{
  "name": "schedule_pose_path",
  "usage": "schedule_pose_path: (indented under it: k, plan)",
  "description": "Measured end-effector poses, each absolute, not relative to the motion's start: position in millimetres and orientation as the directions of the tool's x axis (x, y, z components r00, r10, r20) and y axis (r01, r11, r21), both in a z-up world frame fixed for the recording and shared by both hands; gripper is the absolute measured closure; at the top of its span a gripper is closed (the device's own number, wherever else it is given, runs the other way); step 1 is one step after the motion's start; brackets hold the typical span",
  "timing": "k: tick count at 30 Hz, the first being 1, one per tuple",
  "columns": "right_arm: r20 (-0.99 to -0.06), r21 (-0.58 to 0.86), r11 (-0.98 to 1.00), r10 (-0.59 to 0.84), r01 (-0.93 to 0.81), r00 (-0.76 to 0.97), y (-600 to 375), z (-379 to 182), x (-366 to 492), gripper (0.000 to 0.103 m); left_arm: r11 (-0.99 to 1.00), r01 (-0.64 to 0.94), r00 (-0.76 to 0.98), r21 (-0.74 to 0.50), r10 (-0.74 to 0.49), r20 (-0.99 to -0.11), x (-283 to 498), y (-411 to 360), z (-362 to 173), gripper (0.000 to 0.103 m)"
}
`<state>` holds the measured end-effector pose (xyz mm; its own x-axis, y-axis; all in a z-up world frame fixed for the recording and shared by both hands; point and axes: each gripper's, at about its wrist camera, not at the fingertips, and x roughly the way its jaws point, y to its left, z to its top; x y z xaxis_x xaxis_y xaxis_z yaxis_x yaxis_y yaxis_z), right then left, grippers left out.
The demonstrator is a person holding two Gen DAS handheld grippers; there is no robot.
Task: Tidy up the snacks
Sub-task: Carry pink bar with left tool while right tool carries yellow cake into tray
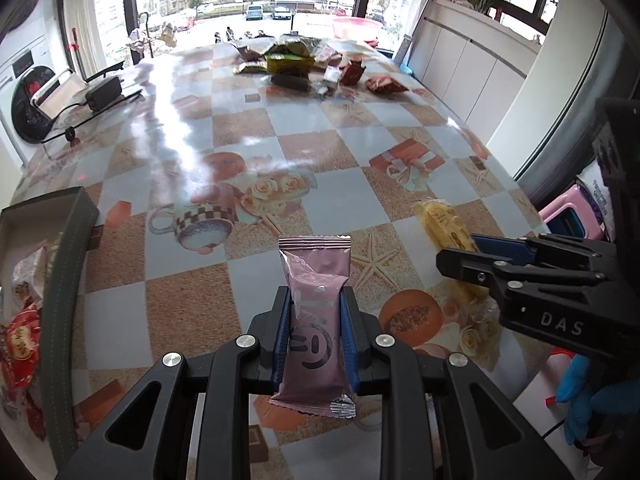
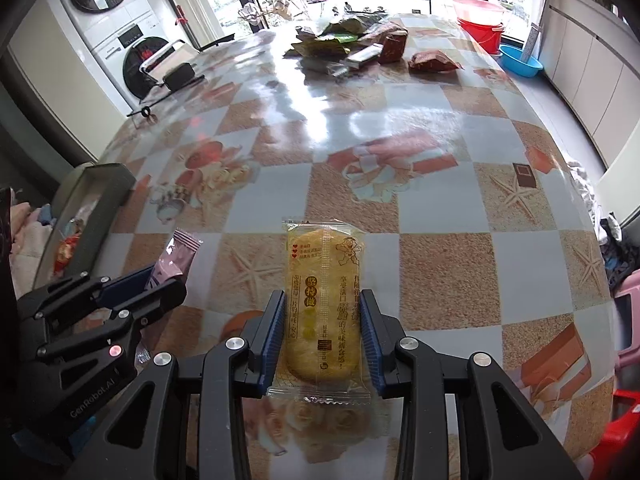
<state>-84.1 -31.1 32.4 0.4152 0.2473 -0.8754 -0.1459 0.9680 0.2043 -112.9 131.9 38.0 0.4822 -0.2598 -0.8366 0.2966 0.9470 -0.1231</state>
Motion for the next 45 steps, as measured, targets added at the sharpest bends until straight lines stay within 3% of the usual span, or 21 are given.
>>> schedule_pose_path:
  k: [6, 15, 22, 30, 32, 34, 36, 38, 45]
  plan:
    - [-0.863, 0.211, 0.954, 0.283, -0.211, 0.419, 2.3, 51.1, -80.7, 0.066, 0.952, 0.264, 0.548, -0.156, -0.281, -0.788, -123.9, 166.2, 67.9, 0.078]
    - [-0.844, 0.228, 0.903, 0.369, -0.364, 0.389, 92.6, 74.5, -73.4, 0.065, 0.980, 0.102, 0.648, -0.169, -0.194, -0.737, -139.5, 267.0, 92.4, 0.077]
    - [-0.840, 0.230, 0.830, 0.433, -0.508, 0.327, 192.7, 85.2, -65.3, 0.065, 0.983, -0.091, 0.648, -0.161, -0.064, -0.759, -143.7, 349.4, 76.5, 0.077]
    - [-0.870, 0.241, 0.790, 0.433, -0.563, 0.235, 276.2, 64.6, -51.3, 0.065, 0.970, -0.185, 0.589, -0.159, -0.020, -0.808, -144.2, 379.1, 41.3, 0.075]
    - [-0.883, 0.222, 0.794, 0.410, -0.566, 0.228, 288.3, 58.6, -48.3, 0.065, 0.964, -0.205, 0.578, -0.168, -0.019, -0.816, -143.2, 386.3, 36.9, 0.059]
    - [-0.895, 0.202, 0.795, 0.387, -0.572, 0.223, 296.5, 54.3, -46.2, 0.065, 0.957, -0.231, 0.584, -0.175, -0.008, -0.812, -145.3, 392.5, 35.5, 0.020]
    - [-0.906, 0.198, 0.797, 0.371, -0.570, 0.205, 299.0, 51.6, -43.4, 0.052, 0.955, -0.239, 0.596, -0.177, 0.000, -0.803, -147.7, 395.6, 37.3, 0.019]
    - [-0.907, 0.192, 0.803, 0.365, -0.565, 0.210, 301.0, 52.8, -42.3, 0.019, 0.953, -0.251, 0.575, -0.169, 0.006, -0.818, -145.1, 396.7, 34.7, 0.017]
    - [-0.922, 0.152, 0.810, 0.323, -0.567, 0.214, 302.5, 61.5, -42.8, 0.015, 0.952, -0.291, 0.535, -0.096, 0.079, -0.841, -144.4, 394.3, 31.5, 0.009]
